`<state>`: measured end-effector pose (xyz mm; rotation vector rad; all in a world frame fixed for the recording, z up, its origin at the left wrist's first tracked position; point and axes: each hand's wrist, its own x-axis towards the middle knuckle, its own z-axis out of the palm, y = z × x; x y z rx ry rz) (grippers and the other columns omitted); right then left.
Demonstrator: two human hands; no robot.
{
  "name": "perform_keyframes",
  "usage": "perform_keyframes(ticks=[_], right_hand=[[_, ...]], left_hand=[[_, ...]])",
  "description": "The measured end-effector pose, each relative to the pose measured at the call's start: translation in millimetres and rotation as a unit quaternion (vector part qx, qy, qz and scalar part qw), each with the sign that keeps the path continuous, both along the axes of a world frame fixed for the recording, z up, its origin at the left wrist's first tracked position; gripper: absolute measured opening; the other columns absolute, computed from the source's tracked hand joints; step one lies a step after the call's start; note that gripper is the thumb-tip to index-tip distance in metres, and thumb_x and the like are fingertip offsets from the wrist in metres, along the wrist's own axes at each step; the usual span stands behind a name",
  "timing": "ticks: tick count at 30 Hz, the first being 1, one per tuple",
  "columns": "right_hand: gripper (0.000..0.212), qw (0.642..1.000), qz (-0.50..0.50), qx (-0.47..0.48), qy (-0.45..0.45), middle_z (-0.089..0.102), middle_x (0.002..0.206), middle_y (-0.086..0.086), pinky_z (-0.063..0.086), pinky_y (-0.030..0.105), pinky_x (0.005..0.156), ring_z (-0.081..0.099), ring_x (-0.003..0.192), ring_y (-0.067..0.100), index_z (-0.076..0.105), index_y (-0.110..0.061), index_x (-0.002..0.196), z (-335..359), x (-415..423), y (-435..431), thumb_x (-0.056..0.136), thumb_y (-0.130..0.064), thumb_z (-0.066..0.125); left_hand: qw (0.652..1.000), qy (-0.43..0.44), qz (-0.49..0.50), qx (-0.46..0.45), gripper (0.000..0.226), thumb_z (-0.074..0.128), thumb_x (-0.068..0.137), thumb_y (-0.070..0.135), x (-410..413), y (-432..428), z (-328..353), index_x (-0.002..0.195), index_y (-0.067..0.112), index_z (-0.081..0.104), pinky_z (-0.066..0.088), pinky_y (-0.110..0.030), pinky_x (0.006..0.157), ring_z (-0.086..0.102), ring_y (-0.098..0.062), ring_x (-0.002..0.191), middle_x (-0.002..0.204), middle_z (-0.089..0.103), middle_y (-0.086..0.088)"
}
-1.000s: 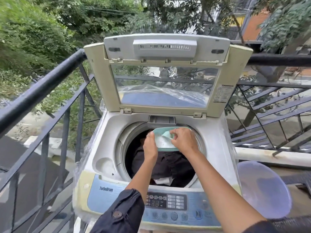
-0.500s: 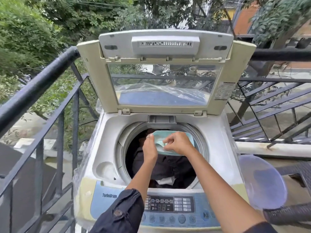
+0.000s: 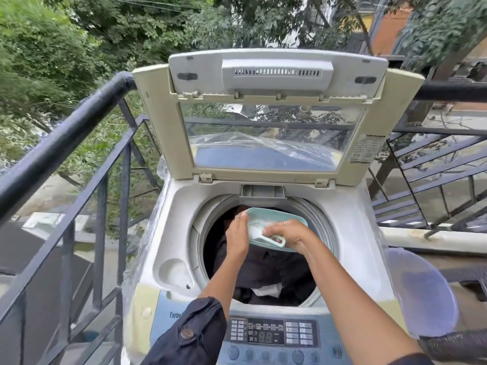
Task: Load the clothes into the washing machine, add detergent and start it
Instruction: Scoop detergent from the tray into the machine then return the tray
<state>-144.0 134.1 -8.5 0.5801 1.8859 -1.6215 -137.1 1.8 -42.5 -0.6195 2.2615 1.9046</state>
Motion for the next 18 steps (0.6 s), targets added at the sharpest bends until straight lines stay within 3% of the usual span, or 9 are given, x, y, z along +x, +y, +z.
perform_keyframes(ticks=[2,5,9,14,18], right_hand=[[0.003,0.999,-0.029,-0.039,-0.016,0.066,0.066,0.004,0.045,0.011,0.047,0.057,0.066,0.013,0.070,0.002,0.081,-2,-5,1,0.078,0.003,0.068],[0.023,0.994,-0.068,-0.081,-0.019,0.065,0.050,0.001,0.044,0.013,0.043,0.057,0.048,0.010,0.069,-0.003,0.059,-6,-14,7,0.078,0.008,0.066],[0.014,0.991,-0.104,-0.089,0.000,0.062,0.044,-0.001,0.045,0.013,0.041,0.055,0.036,0.004,0.062,-0.001,0.069,3,-26,12,0.081,0.006,0.063],[0.022,0.977,-0.192,-0.082,0.047,0.062,0.040,-0.002,0.042,0.011,0.037,0.056,0.035,0.005,0.065,-0.004,0.062,9,-55,14,0.079,0.009,0.064],[0.017,0.970,-0.223,-0.013,0.099,0.064,0.046,-0.007,0.046,0.020,0.054,0.058,0.054,0.013,0.065,-0.010,0.064,8,-76,13,0.071,0.002,0.073]], left_hand=[[1.000,-0.008,0.006,0.007,0.036,0.037,0.100,0.032,-2,-3,-3,0.120,0.015,0.062,0.034,-0.025,0.089,0.051,-0.013,0.104,0.114,0.060,-0.001],[0.999,-0.022,0.023,0.014,0.038,0.038,0.099,0.034,-6,-8,-10,0.123,0.013,0.060,0.038,-0.030,0.096,0.053,-0.020,0.111,0.121,0.060,-0.005],[0.999,-0.029,0.031,0.015,0.039,0.039,0.099,0.035,-14,-10,-15,0.123,0.012,0.060,0.038,-0.035,0.102,0.054,-0.024,0.116,0.125,0.060,-0.009],[1.000,-0.018,0.001,0.000,0.038,0.037,0.100,0.031,-24,-11,-20,0.127,0.014,0.059,0.034,-0.025,0.093,0.052,-0.019,0.116,0.129,0.059,-0.007],[1.000,-0.025,-0.009,0.006,0.037,0.037,0.101,0.030,-30,-13,-23,0.128,0.015,0.058,0.029,-0.020,0.090,0.047,-0.009,0.110,0.130,0.058,-0.003]])
